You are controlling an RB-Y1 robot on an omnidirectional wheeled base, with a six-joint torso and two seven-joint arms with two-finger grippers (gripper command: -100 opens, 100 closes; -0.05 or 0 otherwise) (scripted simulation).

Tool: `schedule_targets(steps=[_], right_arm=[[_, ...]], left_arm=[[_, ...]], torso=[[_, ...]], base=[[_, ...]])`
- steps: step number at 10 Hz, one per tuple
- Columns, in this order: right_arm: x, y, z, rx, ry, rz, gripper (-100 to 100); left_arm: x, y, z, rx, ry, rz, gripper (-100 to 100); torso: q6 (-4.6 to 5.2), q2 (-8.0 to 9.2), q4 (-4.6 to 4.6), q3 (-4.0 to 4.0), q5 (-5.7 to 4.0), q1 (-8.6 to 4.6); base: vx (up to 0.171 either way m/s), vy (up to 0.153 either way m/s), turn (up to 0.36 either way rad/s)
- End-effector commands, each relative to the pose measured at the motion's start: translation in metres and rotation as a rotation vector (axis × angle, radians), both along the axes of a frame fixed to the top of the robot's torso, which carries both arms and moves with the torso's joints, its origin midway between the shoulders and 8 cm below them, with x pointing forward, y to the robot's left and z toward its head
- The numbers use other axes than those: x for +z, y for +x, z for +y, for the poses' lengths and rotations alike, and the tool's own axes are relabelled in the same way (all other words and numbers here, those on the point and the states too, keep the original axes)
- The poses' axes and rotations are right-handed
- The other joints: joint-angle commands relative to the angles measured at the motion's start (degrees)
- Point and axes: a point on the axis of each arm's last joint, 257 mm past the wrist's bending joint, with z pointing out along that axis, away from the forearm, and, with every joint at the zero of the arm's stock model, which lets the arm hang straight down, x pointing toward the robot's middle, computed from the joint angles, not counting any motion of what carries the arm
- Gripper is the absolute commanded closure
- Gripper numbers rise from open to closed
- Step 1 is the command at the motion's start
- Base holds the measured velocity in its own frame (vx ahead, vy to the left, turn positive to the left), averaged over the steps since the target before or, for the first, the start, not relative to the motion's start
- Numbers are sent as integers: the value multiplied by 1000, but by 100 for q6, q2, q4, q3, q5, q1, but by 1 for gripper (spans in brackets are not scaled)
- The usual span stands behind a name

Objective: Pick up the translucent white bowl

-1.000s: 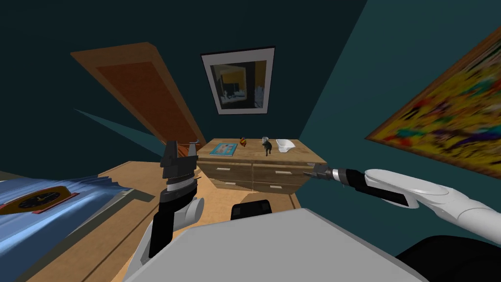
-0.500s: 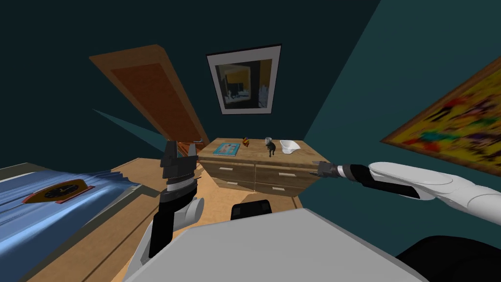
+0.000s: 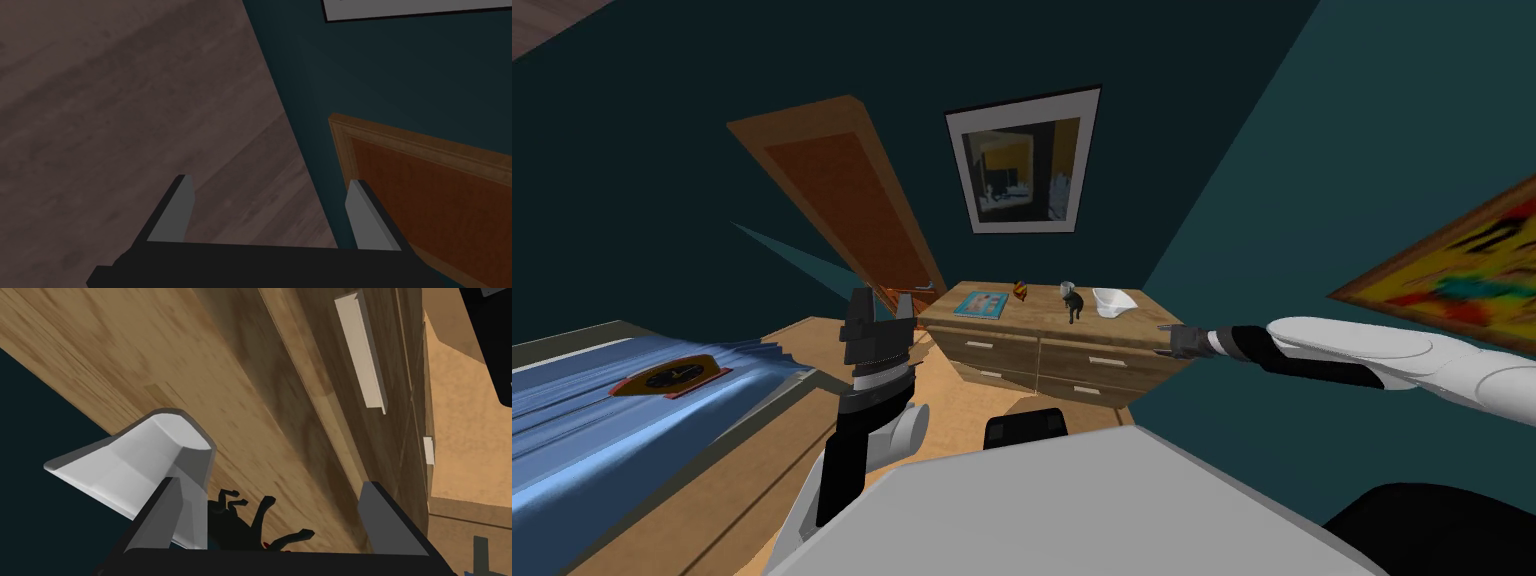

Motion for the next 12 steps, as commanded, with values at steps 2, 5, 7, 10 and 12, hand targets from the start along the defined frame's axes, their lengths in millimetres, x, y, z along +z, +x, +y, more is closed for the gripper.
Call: schedule_targets(steps=[2,5,7,10,12], right_arm=[[9,3,-16,19,-69,29,-100],[19,7,-33,45,-152,66,-100],[29,12,-46,70,-223,100,-100],[39,20,-60,108,-311,147,-100],[42,24,-65,131,-355,175,-100]], left_arm=[[0,0,0,0,0,0,0],[0,0,0,0,0,0,0],[0,0,0,0,0,0,0],[0,0,0,0,0,0,0],[0,0,0,0,0,0,0]], torso=[[-1,-4,-1,-3,0,0],[-1,-3,-1,-2,0,2],[1,2,0,1,0,2],[1,-6,-2,-4,0,3],[1,-9,-3,-6,0,4]], base=[[39,26,78],[33,27,78],[34,37,79],[49,31,98],[53,33,84]])
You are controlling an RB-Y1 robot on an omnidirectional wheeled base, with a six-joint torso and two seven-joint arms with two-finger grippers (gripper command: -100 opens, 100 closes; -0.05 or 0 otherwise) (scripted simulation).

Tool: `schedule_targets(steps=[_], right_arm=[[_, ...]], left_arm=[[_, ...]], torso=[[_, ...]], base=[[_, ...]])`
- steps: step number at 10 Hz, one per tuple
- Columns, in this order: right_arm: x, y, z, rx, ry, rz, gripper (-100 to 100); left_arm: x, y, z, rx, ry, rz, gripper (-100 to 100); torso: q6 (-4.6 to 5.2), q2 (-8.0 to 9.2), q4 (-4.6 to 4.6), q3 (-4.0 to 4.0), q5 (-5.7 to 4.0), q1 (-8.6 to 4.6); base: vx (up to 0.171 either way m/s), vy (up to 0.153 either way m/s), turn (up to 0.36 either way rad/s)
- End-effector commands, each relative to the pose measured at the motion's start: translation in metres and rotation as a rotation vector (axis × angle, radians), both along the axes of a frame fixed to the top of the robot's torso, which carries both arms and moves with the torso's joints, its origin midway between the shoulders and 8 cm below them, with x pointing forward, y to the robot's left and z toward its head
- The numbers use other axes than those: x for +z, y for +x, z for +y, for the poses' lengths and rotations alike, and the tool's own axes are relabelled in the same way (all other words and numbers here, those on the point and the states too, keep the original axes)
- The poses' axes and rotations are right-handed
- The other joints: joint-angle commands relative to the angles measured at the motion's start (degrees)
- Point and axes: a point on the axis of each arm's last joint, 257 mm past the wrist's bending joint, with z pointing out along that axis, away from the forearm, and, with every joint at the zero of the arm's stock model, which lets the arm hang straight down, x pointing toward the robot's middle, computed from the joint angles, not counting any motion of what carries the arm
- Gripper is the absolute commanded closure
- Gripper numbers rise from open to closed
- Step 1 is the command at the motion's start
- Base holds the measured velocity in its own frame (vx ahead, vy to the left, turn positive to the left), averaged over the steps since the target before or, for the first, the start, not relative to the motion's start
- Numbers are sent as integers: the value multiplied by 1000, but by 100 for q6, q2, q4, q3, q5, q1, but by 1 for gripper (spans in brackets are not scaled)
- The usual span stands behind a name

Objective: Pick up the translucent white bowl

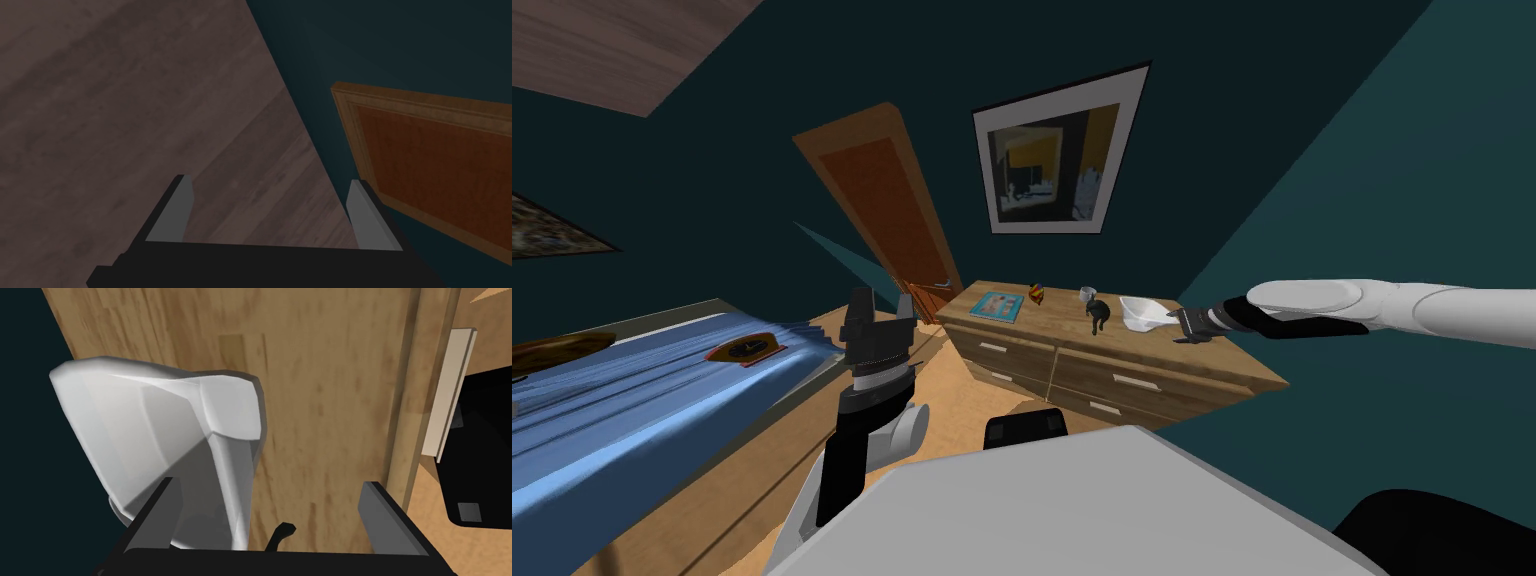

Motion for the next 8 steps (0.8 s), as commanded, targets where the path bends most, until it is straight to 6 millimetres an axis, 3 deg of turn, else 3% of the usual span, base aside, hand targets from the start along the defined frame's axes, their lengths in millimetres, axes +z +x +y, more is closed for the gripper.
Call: schedule_targets(steps=[1,6,7,8], right_arm=[[2,4,-4,18,-33,23,-100],[0,4,-7,44,-75,73,-100],[-1,4,-7,46,-76,75,0],[-6,2,-1,71,-76,76,-100]], left_arm=[[0,0,0,0,0,0,0],[0,0,0,0,0,0,0],[0,0,0,0,0,0,0],[0,0,0,0,0,0,0]], torso=[[0,0,0,0,0,0],[2,9,2,5,-2,-5],[5,16,4,10,-3,-10],[5,22,6,14,-4,-13]], base=[[39,33,62],[35,20,49],[0,0,0],[90,12,-194]])
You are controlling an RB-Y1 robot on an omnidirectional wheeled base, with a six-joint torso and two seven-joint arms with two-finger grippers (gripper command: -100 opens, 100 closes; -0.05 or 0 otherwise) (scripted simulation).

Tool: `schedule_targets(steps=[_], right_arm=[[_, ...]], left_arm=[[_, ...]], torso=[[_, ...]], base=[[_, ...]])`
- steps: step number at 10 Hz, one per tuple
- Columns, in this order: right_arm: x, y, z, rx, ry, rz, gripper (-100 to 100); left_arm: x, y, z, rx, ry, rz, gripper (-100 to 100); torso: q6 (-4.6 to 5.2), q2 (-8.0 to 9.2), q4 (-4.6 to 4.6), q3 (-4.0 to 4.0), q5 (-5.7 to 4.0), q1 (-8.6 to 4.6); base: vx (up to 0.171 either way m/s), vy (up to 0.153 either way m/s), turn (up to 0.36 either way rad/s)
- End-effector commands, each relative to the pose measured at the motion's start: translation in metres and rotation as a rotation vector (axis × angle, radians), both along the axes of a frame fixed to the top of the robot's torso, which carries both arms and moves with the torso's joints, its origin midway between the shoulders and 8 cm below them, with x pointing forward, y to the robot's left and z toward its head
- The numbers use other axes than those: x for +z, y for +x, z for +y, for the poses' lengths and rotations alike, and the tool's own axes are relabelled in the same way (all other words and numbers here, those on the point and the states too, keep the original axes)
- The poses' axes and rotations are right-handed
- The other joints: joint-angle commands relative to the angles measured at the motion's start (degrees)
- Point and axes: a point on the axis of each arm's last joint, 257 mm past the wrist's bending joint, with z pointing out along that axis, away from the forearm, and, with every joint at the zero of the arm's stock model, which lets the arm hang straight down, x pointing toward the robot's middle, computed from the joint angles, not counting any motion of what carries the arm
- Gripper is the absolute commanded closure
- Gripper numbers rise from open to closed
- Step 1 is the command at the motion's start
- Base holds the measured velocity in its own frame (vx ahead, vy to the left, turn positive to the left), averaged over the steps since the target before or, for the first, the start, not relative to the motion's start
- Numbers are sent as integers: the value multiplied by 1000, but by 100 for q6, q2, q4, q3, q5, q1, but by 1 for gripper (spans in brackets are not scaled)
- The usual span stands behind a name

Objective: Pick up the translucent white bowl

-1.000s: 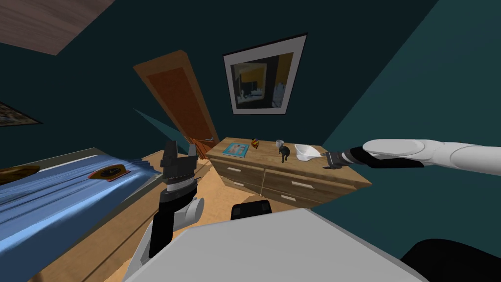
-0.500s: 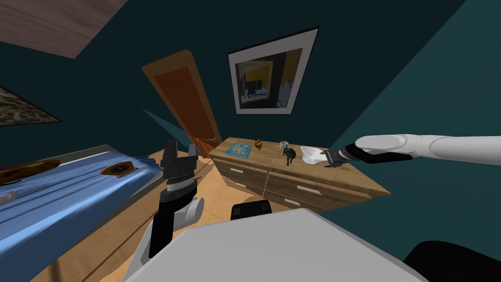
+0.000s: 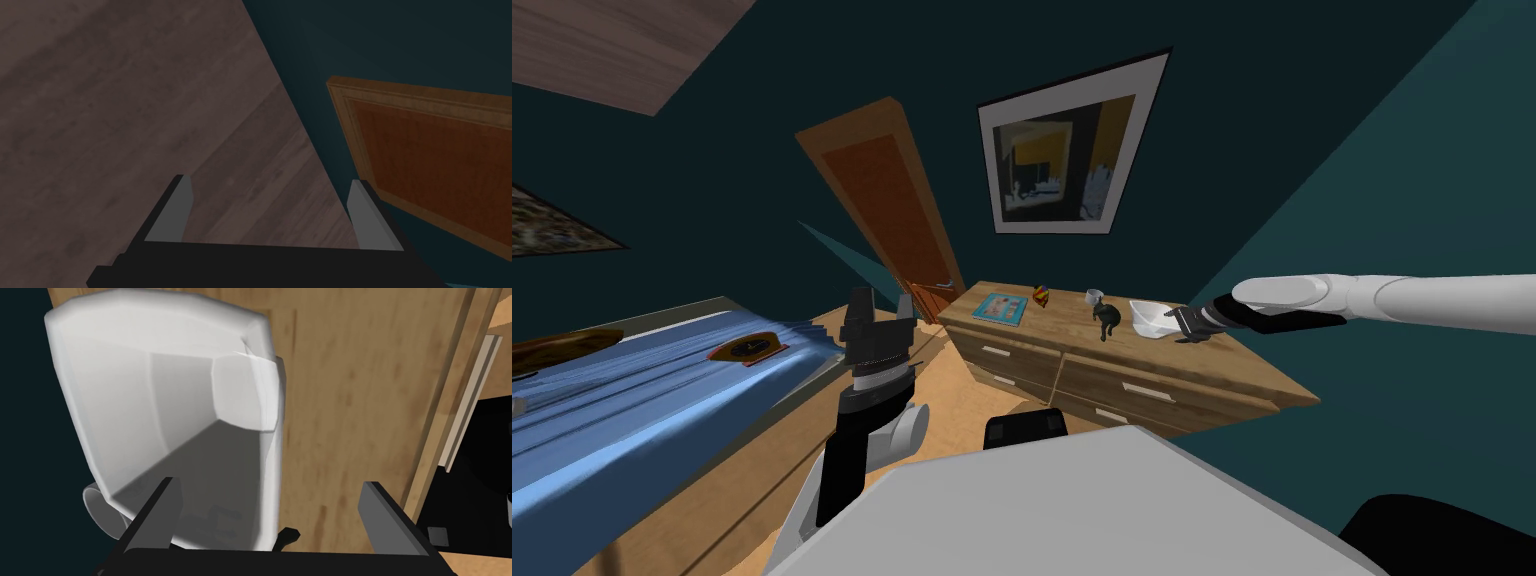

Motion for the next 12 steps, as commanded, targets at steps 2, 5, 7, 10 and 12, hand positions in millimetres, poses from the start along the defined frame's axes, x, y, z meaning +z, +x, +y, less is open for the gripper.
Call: schedule_targets(steps=[2,5,7,10,12], right_arm=[[-7,-4,10,38,0,2,-100],[-12,-6,16,63,0,2,-100],[-12,-6,16,63,0,2,-100],[-12,-6,16,63,0,2,-100],[-14,-7,20,76,0,1,-100]], left_arm=[[0,0,0,0,0,0,0],[0,0,0,0,0,0,0],[0,0,0,0,0,0,0],[0,0,0,0,0,0,0],[0,0,0,0,0,0,0]], torso=[[-4,-17,-5,-11,1,2],[-6,11,0,4,4,13],[-8,23,3,11,0,-5],[-8,24,4,12,0,-5],[-7,23,3,12,0,-4]], base=[[105,25,-167],[29,38,-109],[-3,-5,13],[1,1,-4],[8,9,-28]])
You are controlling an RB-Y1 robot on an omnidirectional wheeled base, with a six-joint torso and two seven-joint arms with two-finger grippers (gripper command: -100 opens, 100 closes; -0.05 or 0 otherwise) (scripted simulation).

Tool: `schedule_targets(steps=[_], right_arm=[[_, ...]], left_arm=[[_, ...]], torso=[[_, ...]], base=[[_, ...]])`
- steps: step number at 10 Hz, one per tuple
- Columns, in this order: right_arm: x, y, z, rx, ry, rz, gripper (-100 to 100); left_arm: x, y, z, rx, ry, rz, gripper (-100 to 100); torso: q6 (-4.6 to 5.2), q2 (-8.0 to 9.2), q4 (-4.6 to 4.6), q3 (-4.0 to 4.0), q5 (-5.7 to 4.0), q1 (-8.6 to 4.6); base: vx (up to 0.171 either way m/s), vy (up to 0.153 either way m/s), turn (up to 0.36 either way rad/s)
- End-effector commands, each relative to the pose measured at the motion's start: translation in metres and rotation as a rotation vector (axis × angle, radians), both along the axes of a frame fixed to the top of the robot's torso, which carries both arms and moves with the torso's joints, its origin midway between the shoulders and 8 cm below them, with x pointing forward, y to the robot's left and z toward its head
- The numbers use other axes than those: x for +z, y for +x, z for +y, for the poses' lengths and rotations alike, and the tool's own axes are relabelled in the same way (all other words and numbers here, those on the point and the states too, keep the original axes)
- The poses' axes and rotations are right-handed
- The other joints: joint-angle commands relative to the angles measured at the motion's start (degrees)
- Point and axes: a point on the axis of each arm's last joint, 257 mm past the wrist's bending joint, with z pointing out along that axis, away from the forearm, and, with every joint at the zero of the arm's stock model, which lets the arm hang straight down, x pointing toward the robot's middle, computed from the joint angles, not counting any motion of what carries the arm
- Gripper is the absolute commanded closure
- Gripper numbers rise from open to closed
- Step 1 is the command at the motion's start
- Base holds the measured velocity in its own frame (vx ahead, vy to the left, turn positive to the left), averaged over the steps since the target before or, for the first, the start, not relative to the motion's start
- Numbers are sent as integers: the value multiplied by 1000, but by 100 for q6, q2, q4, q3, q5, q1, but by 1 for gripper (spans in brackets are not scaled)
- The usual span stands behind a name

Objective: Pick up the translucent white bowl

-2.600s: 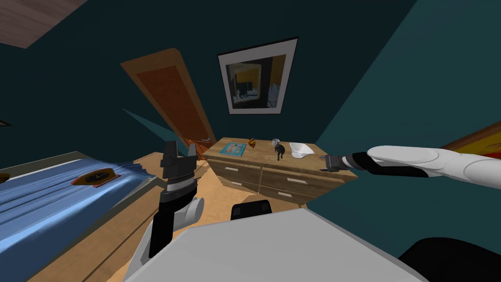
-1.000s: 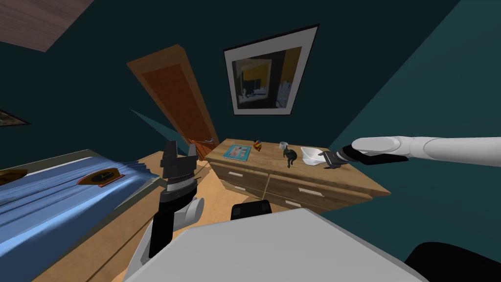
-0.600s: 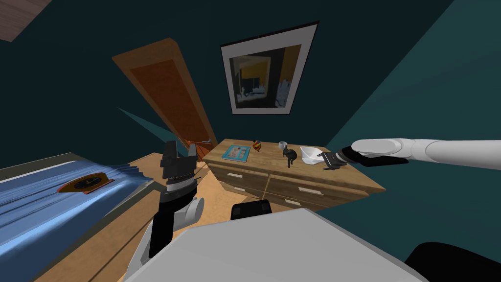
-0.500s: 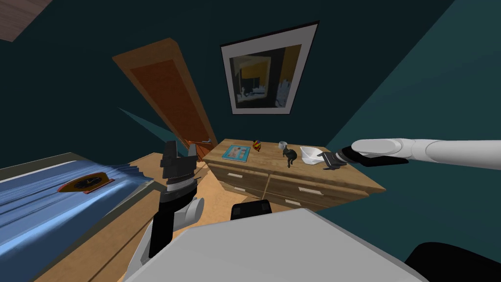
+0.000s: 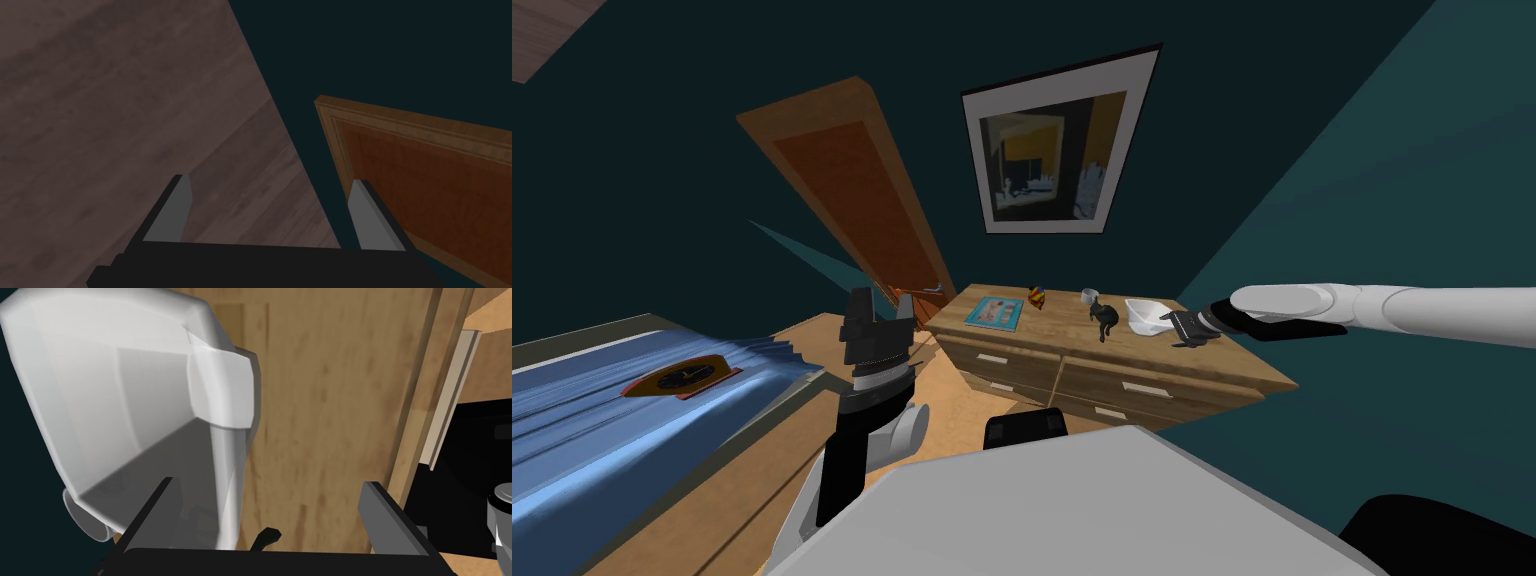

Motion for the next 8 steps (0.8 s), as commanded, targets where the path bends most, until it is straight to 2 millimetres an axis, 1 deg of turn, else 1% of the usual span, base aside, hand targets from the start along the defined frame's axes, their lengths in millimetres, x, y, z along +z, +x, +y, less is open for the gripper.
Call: schedule_targets(steps=[1,2,4,8], right_arm=[[-1,0,2,6,0,0,-100],[-1,0,2,6,0,0,-100],[-1,0,2,6,0,0,-100],[-1,0,2,6,0,0,-100]], left_arm=[[0,0,0,0,0,0,0],[0,0,0,0,0,0,0],[0,0,0,0,0,0,0],[0,0,0,0,0,0,0]], torso=[[0,0,0,0,0,0],[0,-2,0,-1,1,2],[-4,4,0,2,-1,-8],[-1,1,0,0,0,-2]], base=[[16,20,-59],[14,17,-51],[-14,-17,50],[6,7,-21]])
